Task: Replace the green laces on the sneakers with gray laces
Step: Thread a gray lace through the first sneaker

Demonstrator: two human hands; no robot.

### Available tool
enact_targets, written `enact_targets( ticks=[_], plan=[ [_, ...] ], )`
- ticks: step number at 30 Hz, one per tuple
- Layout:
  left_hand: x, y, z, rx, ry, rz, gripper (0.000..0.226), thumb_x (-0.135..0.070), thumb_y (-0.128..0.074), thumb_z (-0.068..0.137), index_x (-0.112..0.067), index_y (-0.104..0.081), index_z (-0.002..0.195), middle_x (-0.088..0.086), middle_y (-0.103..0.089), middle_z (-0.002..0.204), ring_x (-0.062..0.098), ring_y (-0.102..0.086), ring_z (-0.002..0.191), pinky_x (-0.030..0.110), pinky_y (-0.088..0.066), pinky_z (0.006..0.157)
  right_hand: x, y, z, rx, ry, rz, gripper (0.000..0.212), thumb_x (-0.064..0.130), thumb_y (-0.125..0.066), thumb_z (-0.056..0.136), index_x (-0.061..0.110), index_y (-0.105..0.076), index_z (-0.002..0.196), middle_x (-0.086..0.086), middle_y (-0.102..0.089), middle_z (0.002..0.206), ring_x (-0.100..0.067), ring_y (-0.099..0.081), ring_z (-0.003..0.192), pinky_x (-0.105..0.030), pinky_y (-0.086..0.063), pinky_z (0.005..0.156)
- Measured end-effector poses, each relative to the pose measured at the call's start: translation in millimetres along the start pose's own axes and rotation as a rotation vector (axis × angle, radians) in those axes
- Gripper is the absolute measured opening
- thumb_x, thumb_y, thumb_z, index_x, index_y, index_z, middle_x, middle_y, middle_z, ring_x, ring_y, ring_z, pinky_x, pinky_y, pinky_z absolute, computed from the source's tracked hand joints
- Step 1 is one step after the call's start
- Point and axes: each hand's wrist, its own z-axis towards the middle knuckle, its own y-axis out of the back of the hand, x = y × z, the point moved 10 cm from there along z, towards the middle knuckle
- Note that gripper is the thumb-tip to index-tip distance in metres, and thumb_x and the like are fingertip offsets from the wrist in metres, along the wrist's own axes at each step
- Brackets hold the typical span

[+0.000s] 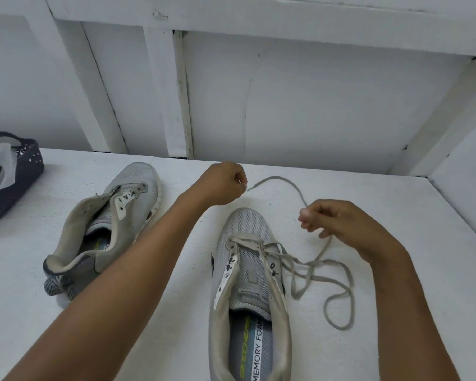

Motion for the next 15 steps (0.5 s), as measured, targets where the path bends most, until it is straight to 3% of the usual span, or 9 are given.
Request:
enact_targets(
  ticks=[7,12,15],
  plan=[
    [15.7,-36.9,37.2,0.02,0.064,0.209,0.027,-0.029,-0.062,0.094,-0.017,-0.062,0.119,0.002,-0.062,0.122,0.021,-0.057,0.105,0.031,-0.046,0.086,5.7,-7.3,27.0,-0.003,-0.005,0.039,0.022,0.031,-0.064,0.095,0.011,-0.072,0.091,0.001,-0.075,0.085,-0.008,-0.068,0.077,-0.022,-0.051,0.068],
    [12.4,-43.5,42.7,0.029,0.021,0.243,0.008,-0.019,-0.061,0.093,-0.019,-0.067,0.097,-0.001,-0.066,0.106,0.018,-0.058,0.094,0.031,-0.051,0.08,-1.3,-16.1,36.0,-0.003,-0.012,0.062,0.019,0.028,-0.064,0.095,0.012,-0.071,0.089,0.001,-0.075,0.082,-0.008,-0.067,0.074,-0.025,-0.05,0.068],
    [6.1,-42.8,37.1,0.121,-0.027,0.223,0.009,-0.013,-0.055,0.095,-0.016,-0.062,0.09,-0.003,-0.063,0.097,0.016,-0.055,0.087,0.026,-0.042,0.071,0.4,-10.7,40.2,-0.089,0.015,0.07,0.011,0.024,-0.063,0.095,0.017,-0.07,0.091,0.003,-0.074,0.083,-0.009,-0.067,0.078,-0.024,-0.051,0.068]
  ],
)
